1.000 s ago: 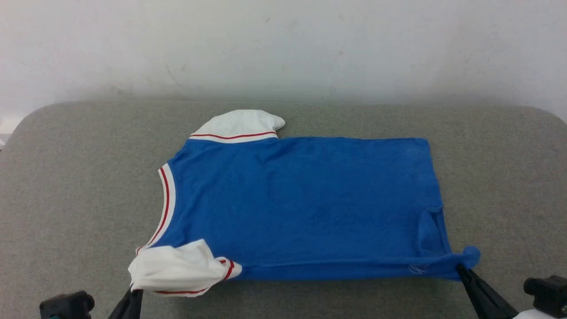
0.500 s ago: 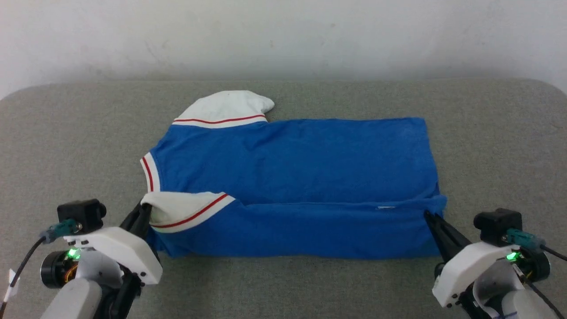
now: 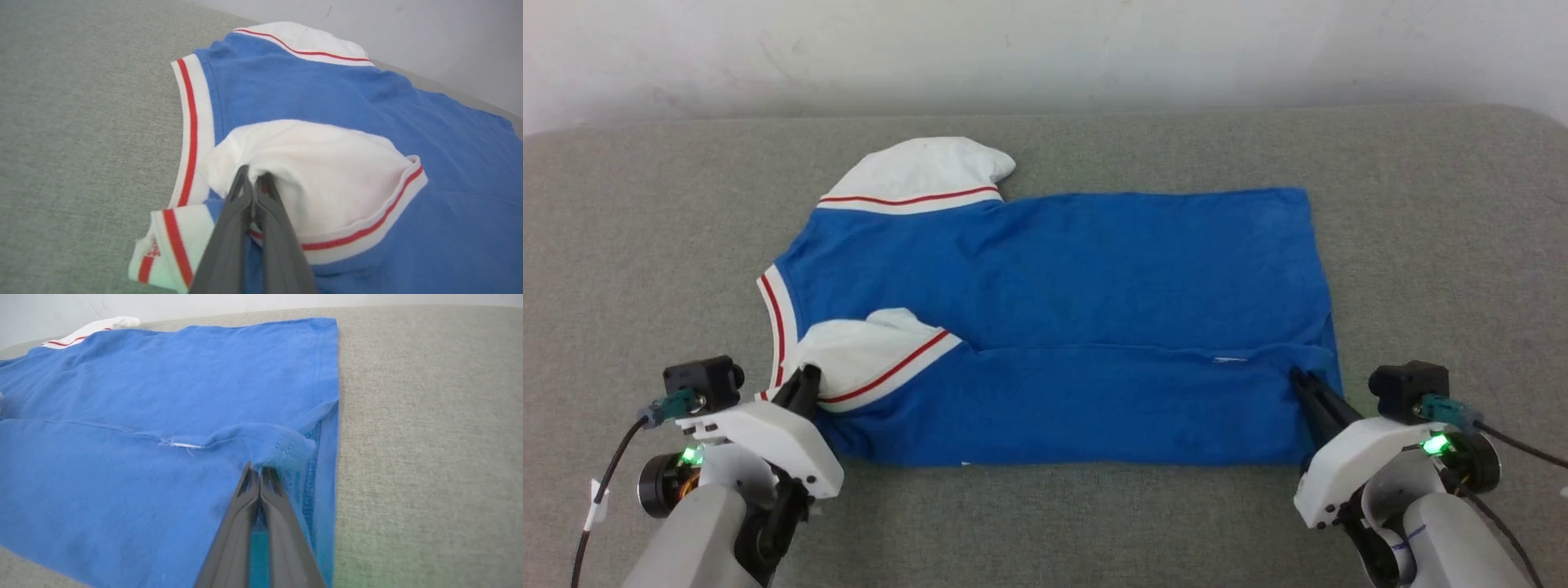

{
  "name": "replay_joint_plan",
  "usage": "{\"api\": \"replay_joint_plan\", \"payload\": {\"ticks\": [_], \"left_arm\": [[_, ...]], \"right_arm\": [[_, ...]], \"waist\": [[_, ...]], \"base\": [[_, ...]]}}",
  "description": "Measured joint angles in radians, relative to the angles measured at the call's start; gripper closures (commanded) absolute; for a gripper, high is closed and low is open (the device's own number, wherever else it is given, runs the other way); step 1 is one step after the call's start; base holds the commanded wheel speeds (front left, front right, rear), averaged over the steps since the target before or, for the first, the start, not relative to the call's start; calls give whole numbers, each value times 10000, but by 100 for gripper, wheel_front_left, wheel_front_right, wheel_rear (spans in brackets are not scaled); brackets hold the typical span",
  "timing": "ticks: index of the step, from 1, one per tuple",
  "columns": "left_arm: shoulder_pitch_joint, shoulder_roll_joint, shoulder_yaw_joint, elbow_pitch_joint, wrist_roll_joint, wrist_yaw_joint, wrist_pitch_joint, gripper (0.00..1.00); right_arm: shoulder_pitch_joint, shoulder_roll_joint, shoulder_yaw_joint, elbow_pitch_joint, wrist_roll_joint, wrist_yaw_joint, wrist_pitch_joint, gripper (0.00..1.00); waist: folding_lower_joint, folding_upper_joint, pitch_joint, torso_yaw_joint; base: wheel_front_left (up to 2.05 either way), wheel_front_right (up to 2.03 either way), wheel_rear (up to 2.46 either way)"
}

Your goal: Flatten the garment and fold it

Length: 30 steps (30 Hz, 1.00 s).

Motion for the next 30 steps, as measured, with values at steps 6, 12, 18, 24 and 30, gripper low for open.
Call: {"api": "replay_joint_plan", "payload": {"ticks": [6, 12, 18, 24, 30], "left_arm": [[-198, -58, -25, 462, -12, -82, -146, 0], [95, 485, 105, -506, -194, 25, 560, 0], [662, 1636, 167, -2104, -823, 215, 2838, 0], [900, 2299, 86, -2497, -1563, 445, 5095, 0], [893, 2247, -230, -1848, -1722, 667, 5860, 0]], "right_arm": [[-101, 8, 349, 332, -2, 2, -1352, 0], [685, 65, 184, -533, -198, 0, -1967, 0], [1625, 259, -142, -2167, -719, 0, -1781, 0], [2217, 477, -240, -3465, -938, 0, -1187, 0], [2360, 598, -224, -4069, -989, 0, -871, 0]], "waist": [[-1, 0, -176, 30], [-3, -3, -642, 83], [-4, -2, -1030, 76], [-3, -3, -1051, -150], [-3, -3, -896, -434]], "base": [[0, 0, 0], [0, 0, 0], [0, 0, 0], [0, 0, 0], [0, 0, 0]]}}
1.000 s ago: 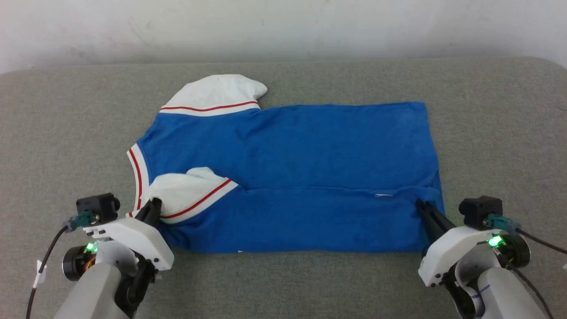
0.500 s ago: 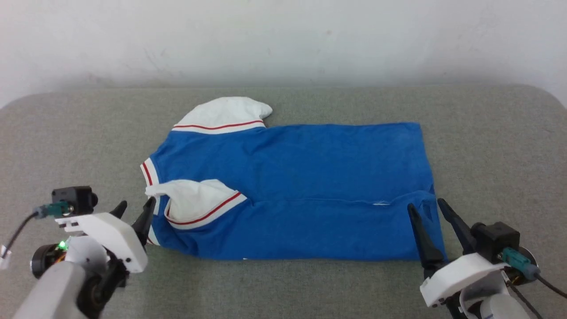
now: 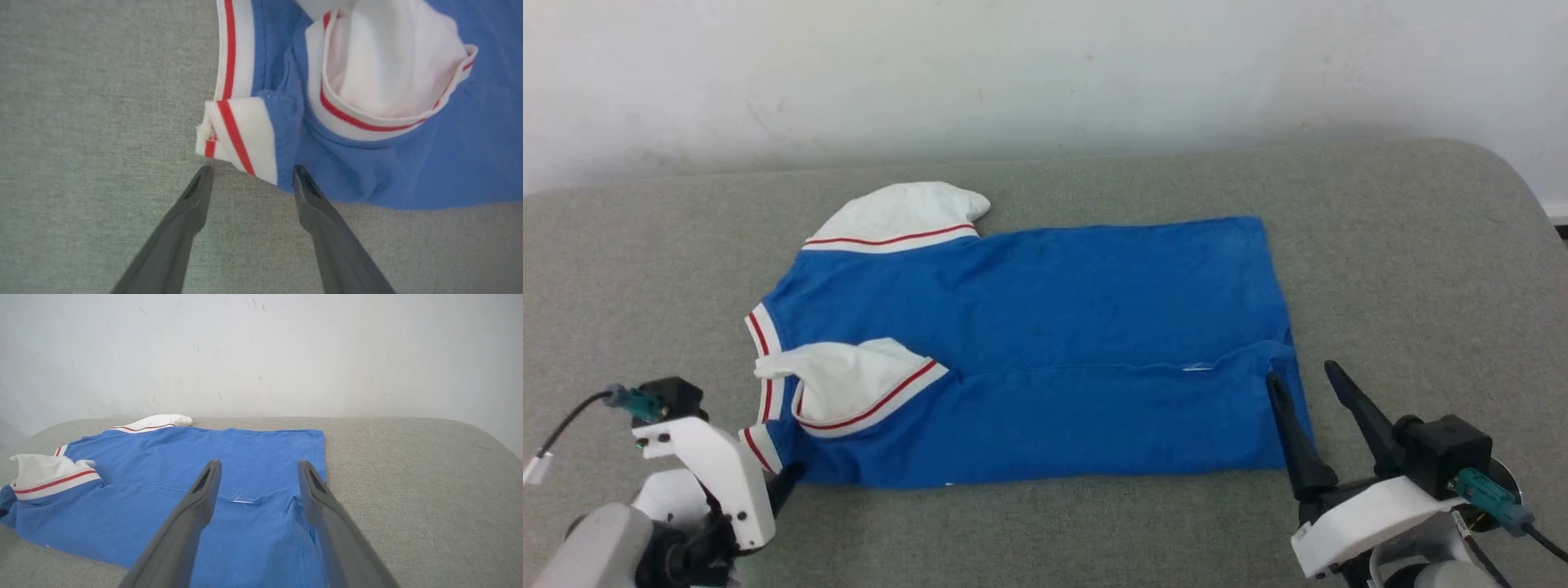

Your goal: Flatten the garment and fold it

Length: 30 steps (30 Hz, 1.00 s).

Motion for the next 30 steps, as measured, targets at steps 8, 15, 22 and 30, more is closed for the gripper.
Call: {"api": "replay_joint_plan", "payload": {"ticks": [8, 15, 22, 30], "left_arm": [[-869, -420, -568, 1377, 280, -84, 311, 0], [-1250, -604, -685, 2100, 109, -623, 466, 100], [-1058, -677, -579, 1929, 25, -663, -150, 100], [-794, -742, -625, 734, 182, -552, -631, 100]], "right_arm": [[17, 86, -46, -176, 27, 0, 190, 0], [-3, -144, -173, -35, 401, 0, 1266, 0], [-680, -765, -291, 1354, 1354, -2, 3795, 0], [-2241, -872, 67, 3622, 1948, 0, 5438, 0]], "waist": [[0, 0, 321, -286], [1, 0, 289, -453], [2, 0, 224, -382], [3, 1, 372, 54]], "base": [[0, 0, 0], [0, 0, 0], [0, 0, 0], [0, 0, 0]]}}
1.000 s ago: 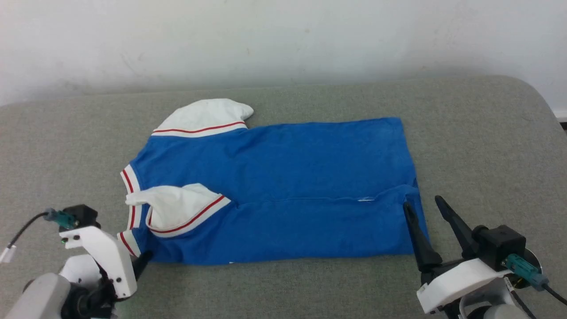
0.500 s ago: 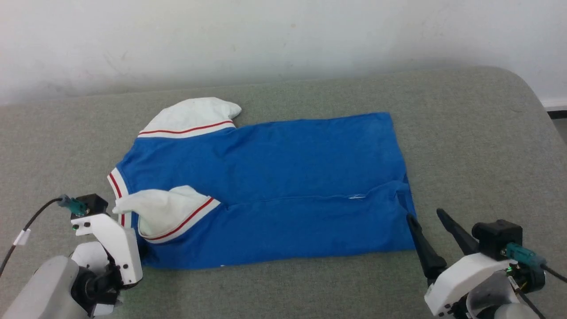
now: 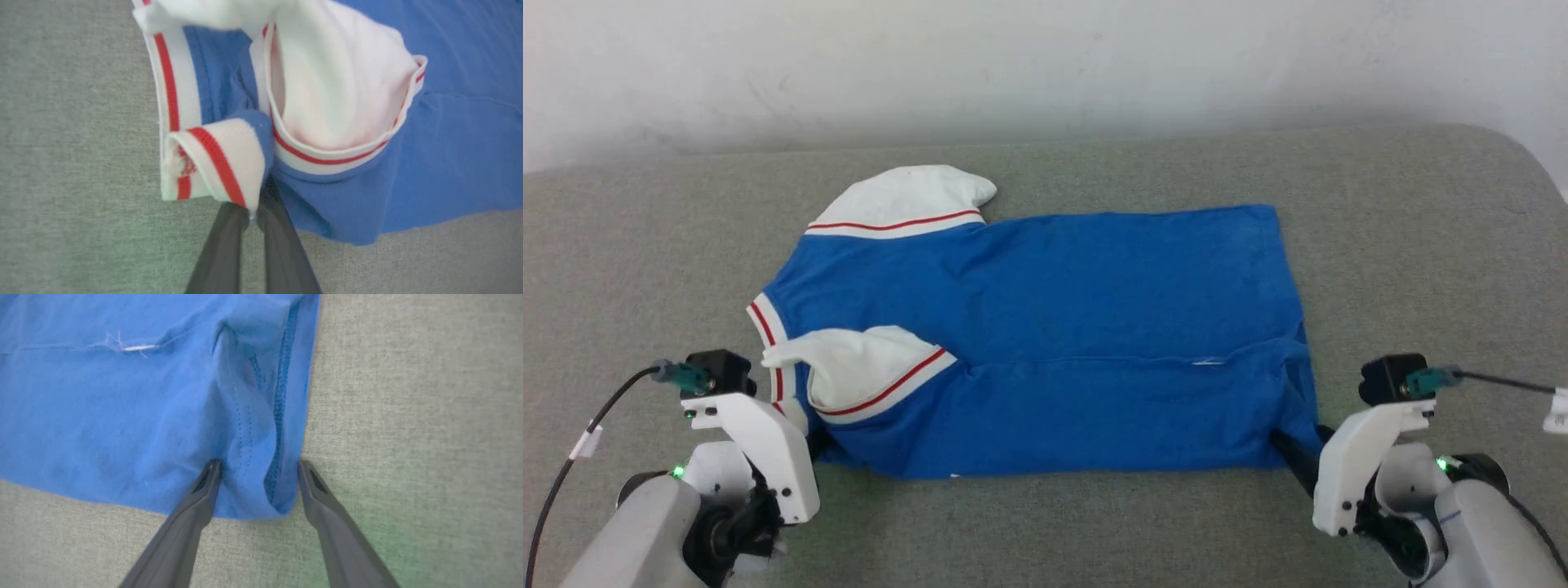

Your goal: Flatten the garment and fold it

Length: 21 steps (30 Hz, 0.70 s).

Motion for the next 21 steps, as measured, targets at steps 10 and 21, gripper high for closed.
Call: {"api": "replay_joint_plan", "payload": {"ticks": [10, 21], "left_arm": [[294, 10, -71, -794, 128, 182, -44, 100], [1639, 539, 336, -2372, 219, 1068, -537, 100]], "right_arm": [[-1275, -188, 428, 1375, 957, -13, 1636, 100], [-413, -656, 886, -138, 865, -13, 481, 100]], "waist": [[-1, 0, 37, 301], [-1, 0, -644, 219]], "base": [[0, 0, 0], [0, 0, 0]]}}
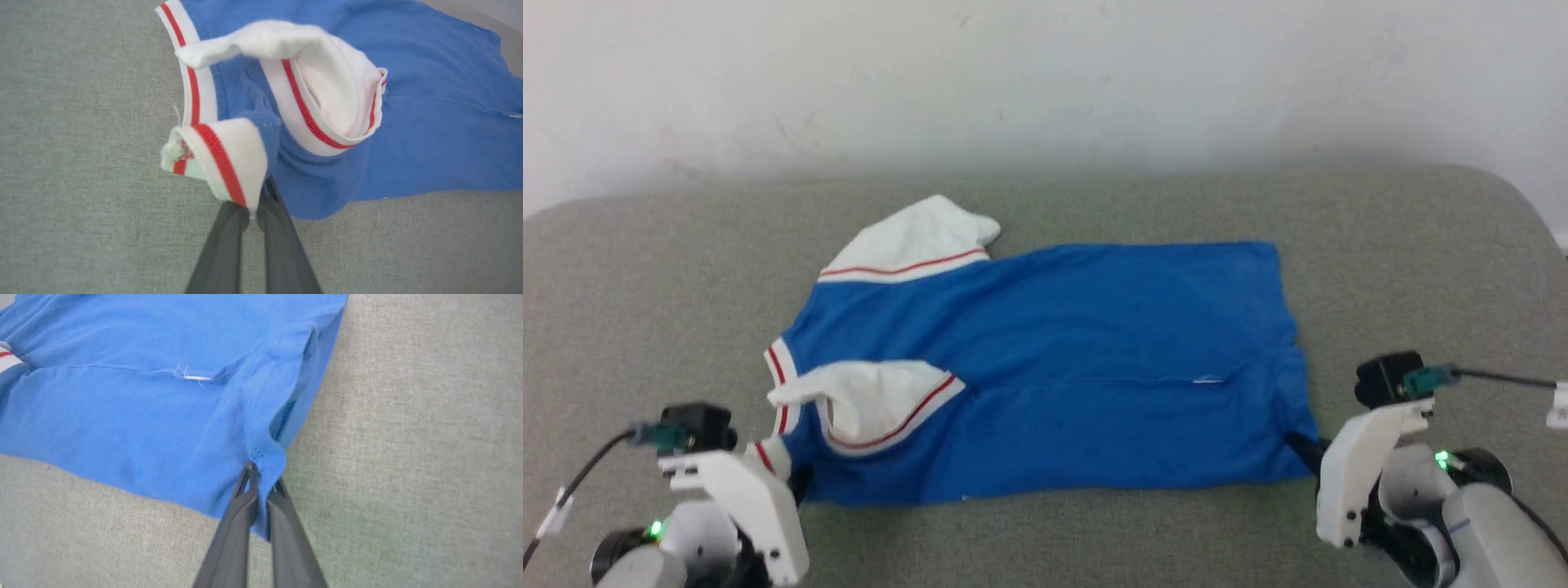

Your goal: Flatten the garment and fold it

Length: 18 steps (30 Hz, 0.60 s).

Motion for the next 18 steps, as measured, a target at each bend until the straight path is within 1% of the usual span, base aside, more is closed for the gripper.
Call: {"api": "replay_joint_plan", "payload": {"ticks": [4, 6, 8, 10, 13, 14, 15, 16, 17, 18], "left_arm": [[1385, 265, 240, -1080, 0, 754, -153, 100], [2116, 351, 351, -1632, 0, 1139, -222, 100], [2724, 445, 462, -2096, -25, 1419, -255, 100], [3170, 529, 573, -2464, -65, 1601, -261, 100], [3614, 591, 619, -2731, -134, 1756, -251, 100], [3684, 591, 621, -2732, -134, 1758, -259, 100], [3691, 573, 606, -2715, -136, 1768, -261, 81], [3686, 546, 570, -2673, -138, 1766, -263, 17], [3679, 481, 548, -2602, -161, 1749, -318, 0], [3658, 410, 550, -2493, -159, 1749, -422, 0]], "right_arm": [[1139, -121, -150, -905, -67, 2, -63, 100], [1878, -102, -433, -1371, -61, 2, -69, 100], [2611, -63, -736, -1870, -90, 4, -48, 100], [3257, 79, -1055, -2339, -190, 6, 86, 100], [4011, 412, -1421, -2851, -267, 12, 270, 100], [4166, 479, -1471, -2936, -414, 13, 288, 78], [4274, 566, -1540, -2963, -514, 13, 322, 30], [4363, 688, -1570, -3009, -504, 12, 295, 0], [4407, 792, -1557, -3056, -543, 12, 167, 0], [4420, 840, -1501, -3108, -633, 12, 38, 0]], "waist": [[-1, 0, -385, -63], [-2, 0, -587, -79], [-3, 0, -762, -78], [-3, 0, -887, -65], [-3, 1, -944, -17], [-3, 1, -927, -15], [-3, 1, -907, -12], [-1, 1, -886, -10], [-2, 1, -859, -13], [-3, 2, -829, -15]], "base": [[0, 0, 0], [0, 0, 0], [0, 0, 0], [0, 0, 0], [0, 0, 0], [0, 0, 0], [0, 0, 0], [0, 0, 0], [0, 0, 0], [0, 0, 0]]}}
